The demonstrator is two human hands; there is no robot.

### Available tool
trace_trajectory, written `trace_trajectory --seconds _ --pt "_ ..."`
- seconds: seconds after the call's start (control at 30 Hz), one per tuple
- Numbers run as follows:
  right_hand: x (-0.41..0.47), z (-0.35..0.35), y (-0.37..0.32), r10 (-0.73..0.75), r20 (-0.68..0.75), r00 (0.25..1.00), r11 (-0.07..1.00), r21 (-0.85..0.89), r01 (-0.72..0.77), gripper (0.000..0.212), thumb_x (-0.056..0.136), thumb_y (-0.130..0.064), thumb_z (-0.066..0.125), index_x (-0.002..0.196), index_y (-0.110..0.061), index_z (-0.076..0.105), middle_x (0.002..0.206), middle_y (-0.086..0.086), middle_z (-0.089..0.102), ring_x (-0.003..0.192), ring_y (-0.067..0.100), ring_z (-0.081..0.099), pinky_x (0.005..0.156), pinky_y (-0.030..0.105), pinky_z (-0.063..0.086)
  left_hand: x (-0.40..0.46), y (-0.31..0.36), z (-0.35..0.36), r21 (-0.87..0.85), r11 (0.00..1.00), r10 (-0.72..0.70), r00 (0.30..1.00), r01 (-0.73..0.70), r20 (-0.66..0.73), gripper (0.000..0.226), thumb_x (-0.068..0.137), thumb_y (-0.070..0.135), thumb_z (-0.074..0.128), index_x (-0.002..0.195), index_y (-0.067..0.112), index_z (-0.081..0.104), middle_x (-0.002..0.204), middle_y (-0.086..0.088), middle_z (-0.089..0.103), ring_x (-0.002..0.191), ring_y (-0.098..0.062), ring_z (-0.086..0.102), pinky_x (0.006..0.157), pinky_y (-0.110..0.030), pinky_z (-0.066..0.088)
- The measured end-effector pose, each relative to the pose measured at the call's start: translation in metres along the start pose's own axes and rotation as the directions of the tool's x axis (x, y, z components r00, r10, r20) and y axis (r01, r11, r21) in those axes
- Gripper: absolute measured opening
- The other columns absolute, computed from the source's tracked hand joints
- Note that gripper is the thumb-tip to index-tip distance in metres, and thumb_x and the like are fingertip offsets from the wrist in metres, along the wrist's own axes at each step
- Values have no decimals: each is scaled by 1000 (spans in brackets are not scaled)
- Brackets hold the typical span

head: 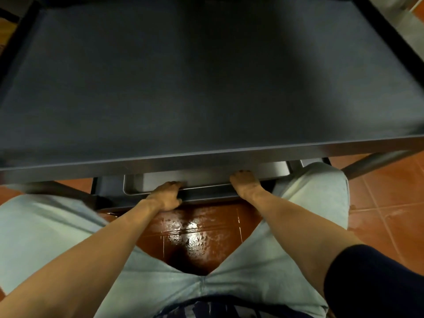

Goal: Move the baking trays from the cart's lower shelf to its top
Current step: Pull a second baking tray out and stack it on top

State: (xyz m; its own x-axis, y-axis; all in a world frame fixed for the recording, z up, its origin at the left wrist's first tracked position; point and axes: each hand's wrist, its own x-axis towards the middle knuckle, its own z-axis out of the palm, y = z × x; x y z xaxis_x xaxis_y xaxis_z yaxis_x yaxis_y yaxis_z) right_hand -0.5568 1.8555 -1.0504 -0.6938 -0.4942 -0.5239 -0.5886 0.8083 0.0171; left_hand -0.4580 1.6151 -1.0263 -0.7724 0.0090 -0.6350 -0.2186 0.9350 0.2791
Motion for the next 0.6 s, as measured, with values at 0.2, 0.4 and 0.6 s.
trace_trajectory --seconds 0.2,0.4,0.6 --pt "-7 5 11 -92 -66 994 995 -40 89 24 86 -22 67 106 -9 65 118 14 64 108 31 60 94 41 47 1 5 9 113 993 27 993 -14 -113 56 92 23 55 144 17 37 142 -12 48 128 -28 47 106 -40 41" --pt "-24 1 20 -202 -213 956 975 -132 177 30 84 -6 62 114 -3 63 121 17 63 113 34 59 98 43 48 6 4 9 210 974 128 973 -86 -193 50 99 38 50 143 18 41 149 -8 43 133 -27 45 106 -40 44" --pt "-44 -16 28 -158 -370 915 987 -76 140 45 81 -8 65 125 -6 55 121 18 64 106 37 62 90 44 50 -4 3 -18 310 948 149 963 -74 -225 47 101 53 21 130 28 49 131 -8 62 110 -31 64 88 -42 54"
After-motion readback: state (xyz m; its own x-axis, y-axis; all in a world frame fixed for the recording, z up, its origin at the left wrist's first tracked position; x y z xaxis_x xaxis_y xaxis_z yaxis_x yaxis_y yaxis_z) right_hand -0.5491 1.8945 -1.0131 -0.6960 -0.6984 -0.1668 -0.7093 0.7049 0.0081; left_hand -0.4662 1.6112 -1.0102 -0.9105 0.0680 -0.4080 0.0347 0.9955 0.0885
